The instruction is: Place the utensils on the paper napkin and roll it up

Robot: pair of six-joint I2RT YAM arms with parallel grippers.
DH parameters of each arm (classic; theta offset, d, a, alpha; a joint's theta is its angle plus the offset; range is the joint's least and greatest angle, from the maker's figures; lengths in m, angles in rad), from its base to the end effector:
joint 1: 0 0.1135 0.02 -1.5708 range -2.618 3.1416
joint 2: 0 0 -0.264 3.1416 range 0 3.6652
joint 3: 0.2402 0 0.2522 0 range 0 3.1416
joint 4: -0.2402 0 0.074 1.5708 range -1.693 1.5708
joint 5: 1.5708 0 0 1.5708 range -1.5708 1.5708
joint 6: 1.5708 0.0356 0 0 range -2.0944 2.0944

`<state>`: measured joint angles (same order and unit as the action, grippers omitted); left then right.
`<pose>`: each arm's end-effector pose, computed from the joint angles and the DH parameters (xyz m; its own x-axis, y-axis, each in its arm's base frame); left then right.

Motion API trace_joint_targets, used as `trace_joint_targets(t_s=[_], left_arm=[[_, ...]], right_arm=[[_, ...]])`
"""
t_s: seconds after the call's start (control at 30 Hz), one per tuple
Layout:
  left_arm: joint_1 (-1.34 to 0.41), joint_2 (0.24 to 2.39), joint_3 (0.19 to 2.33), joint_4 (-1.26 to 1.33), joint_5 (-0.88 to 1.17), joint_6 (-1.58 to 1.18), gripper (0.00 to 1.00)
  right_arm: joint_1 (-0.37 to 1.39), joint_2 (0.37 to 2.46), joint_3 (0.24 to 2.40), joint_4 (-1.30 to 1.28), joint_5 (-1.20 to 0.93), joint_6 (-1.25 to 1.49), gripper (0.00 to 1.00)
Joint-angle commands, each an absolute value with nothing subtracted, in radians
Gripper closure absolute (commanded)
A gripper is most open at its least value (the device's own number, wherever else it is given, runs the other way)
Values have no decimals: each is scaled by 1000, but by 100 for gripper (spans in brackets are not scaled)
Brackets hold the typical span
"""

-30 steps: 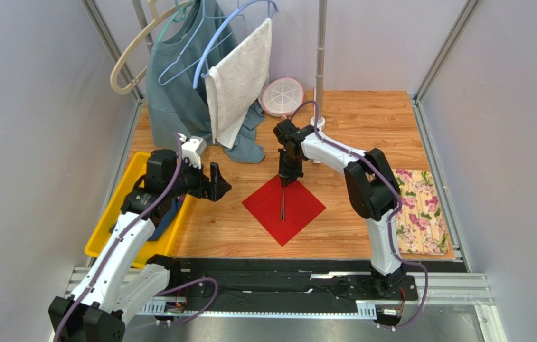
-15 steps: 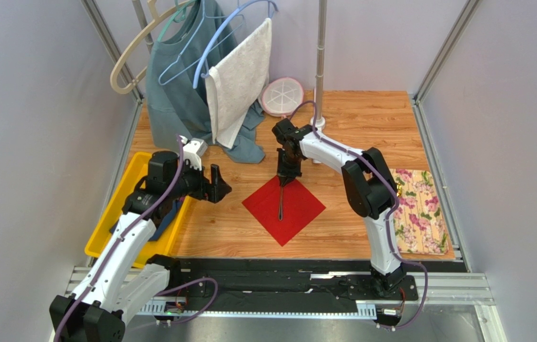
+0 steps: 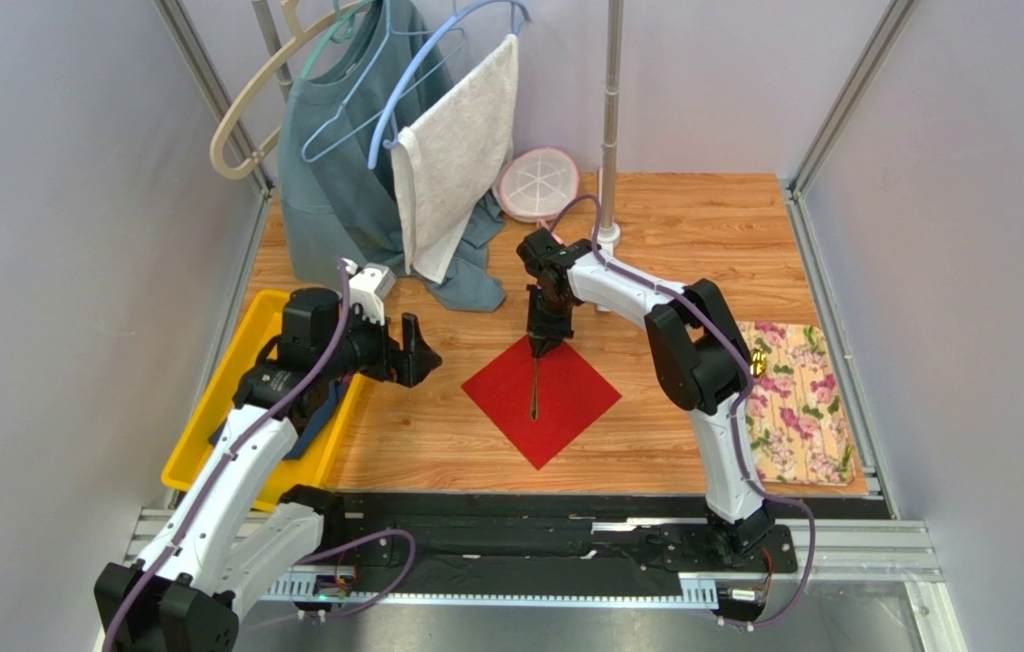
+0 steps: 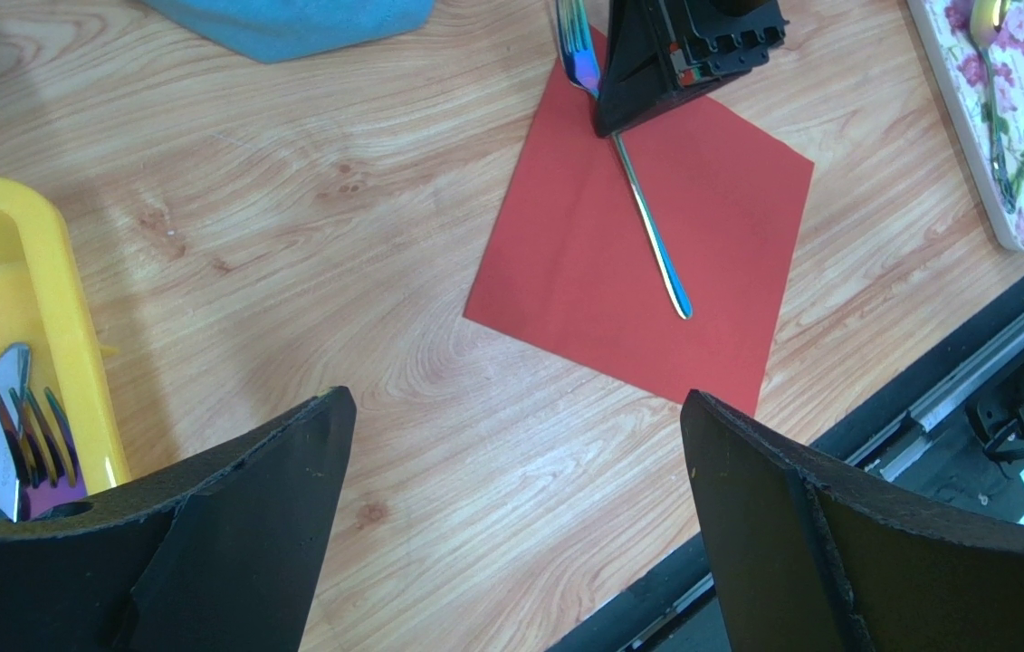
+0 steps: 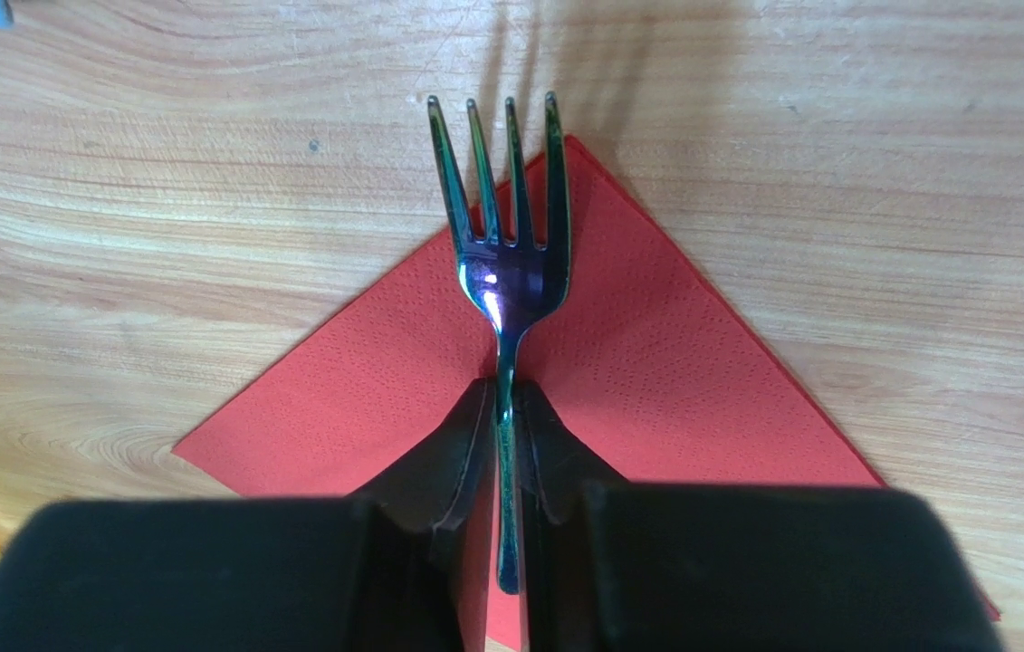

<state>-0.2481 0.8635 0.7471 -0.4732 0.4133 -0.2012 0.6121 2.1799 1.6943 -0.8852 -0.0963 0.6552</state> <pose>0.1781 -0.0599 0.2860 -0.6377 -0.0272 -0.7698 0.4297 0.8168 -0.3849 0.3560 0.2541 0.1615 -0.9940 0.0432 -0.1001 0.0229 0.9804 0.1958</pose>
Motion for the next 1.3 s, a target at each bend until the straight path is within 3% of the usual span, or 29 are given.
trace_joint_targets(t_s=[0.0,0.07,0.1,0.2,0.6,0.77,0.9,0.93,1.0,1.1,1.27], left_arm=[[-244,862,744,-434,420,-206,1],[-244,862,744,-434,420,-206,1],[-244,864,744,-437,419,-207,1],[-244,862,747,-439,419,-206,1],[-244,887,818,-506,416,-176,1],[-244,893,850,-523,425,-138,1],[-244,907,864,-529,480,-118,1],[-244,919,867,-528,526,-112,1],[-244,933,877,-531,557,-107,1],[-244,946,879,-511,571,-132,1],[-244,928,835,-457,589,-138,1]], right_arm=[[614,2184,1723,-888,-92,670,83],[614,2183,1724,-890,-94,672,77],[614,2181,1724,-890,-95,672,67],[614,2169,1729,-894,-94,675,58],[597,2011,1801,-930,-77,580,55],[549,1873,1758,-966,-71,348,55],[421,1746,1650,-1028,-90,172,55],[381,1720,1623,-1049,-106,152,51],[252,1640,1531,-1049,-143,94,33],[90,1557,1464,-1046,-152,10,22],[-150,1520,1358,-1055,-153,-132,14]])
